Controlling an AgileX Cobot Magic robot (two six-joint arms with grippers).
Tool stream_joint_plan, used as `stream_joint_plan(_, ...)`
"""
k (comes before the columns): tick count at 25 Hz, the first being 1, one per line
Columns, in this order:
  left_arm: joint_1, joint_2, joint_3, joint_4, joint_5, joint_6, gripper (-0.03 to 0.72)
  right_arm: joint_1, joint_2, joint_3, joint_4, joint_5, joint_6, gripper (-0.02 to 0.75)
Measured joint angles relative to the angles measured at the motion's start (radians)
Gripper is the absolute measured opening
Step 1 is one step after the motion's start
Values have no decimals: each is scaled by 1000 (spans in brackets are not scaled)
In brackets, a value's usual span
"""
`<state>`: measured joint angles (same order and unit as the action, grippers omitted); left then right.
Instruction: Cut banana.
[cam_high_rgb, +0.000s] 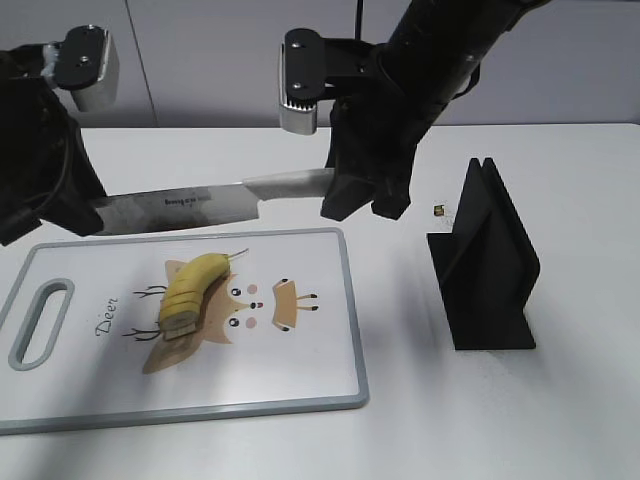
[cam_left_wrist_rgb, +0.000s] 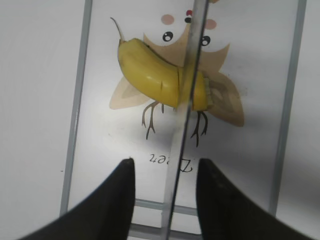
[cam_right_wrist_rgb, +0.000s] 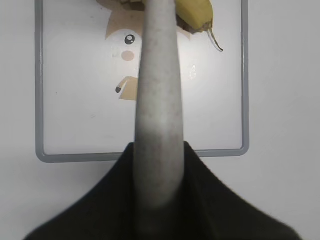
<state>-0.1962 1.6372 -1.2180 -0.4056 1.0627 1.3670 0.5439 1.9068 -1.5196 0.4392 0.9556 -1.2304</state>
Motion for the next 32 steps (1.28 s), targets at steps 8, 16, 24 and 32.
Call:
stream_joint_plan(8,0,7,0,1,-16,2,1,0,1,0,1,-24,-2,161)
stream_joint_plan(16,-5,26,45,17,-95,-76,-3,0,46,-1,-31,-51,63,162)
stream_joint_plan(24,-7,27,156,20,-238,-92,-2,8,124,-1,-58,-106,91,172)
stream_joint_plan(32,-7,35,252,-11,-358,-96,-2,12,172,-1,-67,-144,110,190)
